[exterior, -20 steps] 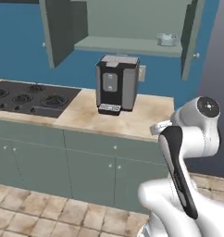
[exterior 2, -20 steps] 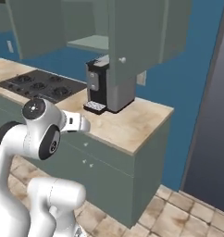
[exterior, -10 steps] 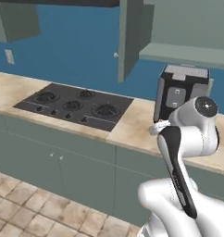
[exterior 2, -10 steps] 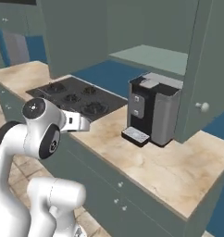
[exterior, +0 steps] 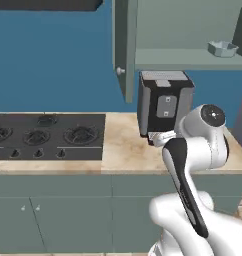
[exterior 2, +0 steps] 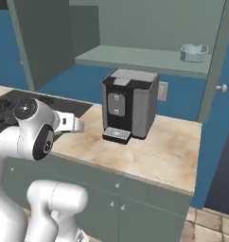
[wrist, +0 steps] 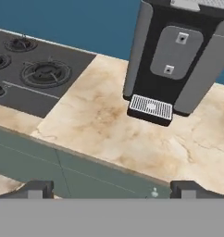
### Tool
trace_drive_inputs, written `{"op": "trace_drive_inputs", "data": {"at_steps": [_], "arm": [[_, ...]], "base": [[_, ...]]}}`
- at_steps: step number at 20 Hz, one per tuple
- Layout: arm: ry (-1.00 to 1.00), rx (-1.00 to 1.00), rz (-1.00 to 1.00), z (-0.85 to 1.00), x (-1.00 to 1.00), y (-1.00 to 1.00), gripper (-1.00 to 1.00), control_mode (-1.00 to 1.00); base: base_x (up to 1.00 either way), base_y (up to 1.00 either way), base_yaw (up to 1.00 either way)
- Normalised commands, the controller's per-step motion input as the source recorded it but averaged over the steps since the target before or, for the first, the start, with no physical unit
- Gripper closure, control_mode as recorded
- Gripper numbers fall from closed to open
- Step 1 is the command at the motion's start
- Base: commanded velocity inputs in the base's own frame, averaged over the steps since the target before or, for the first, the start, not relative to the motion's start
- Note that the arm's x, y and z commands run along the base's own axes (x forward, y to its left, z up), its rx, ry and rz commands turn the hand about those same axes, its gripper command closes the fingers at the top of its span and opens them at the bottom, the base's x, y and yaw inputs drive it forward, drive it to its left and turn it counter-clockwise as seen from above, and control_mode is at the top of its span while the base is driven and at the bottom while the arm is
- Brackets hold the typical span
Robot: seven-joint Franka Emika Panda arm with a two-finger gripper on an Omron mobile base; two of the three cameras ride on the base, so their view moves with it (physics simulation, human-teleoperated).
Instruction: Retrieve the tupperware and aluminum foil from the cabinet and place them on the dining counter near the plate with bell pepper and kebab skewer to prepare for storing leftovers.
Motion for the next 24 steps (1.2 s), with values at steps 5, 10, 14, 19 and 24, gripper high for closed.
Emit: {"op": "trace_drive_inputs", "data": {"at_steps": [5, 10, 14, 19, 24], "arm": [[0.0, 0.0, 0.0, 0.0, 0.0, 0.0, -1.0, 1.0], [0.0, 0.0, 0.0, 0.0, 0.0, 0.0, -1.0, 1.0], [0.0, 0.0, 0.0, 0.0, 0.0, 0.0, -1.0, 1.0], [0.0, 0.0, 0.0, 0.0, 0.0, 0.0, -1.0, 1.0], [0.0, 0.0, 0.0, 0.0, 0.0, 0.0, -1.0, 1.0]], "base": [[0.05, 0.16, -0.82], [0.37, -0.14, -0.47], [0.53, -0.23, -0.08], [0.63, -0.38, 0.0], [0.61, -0.43, 0.02]]}}
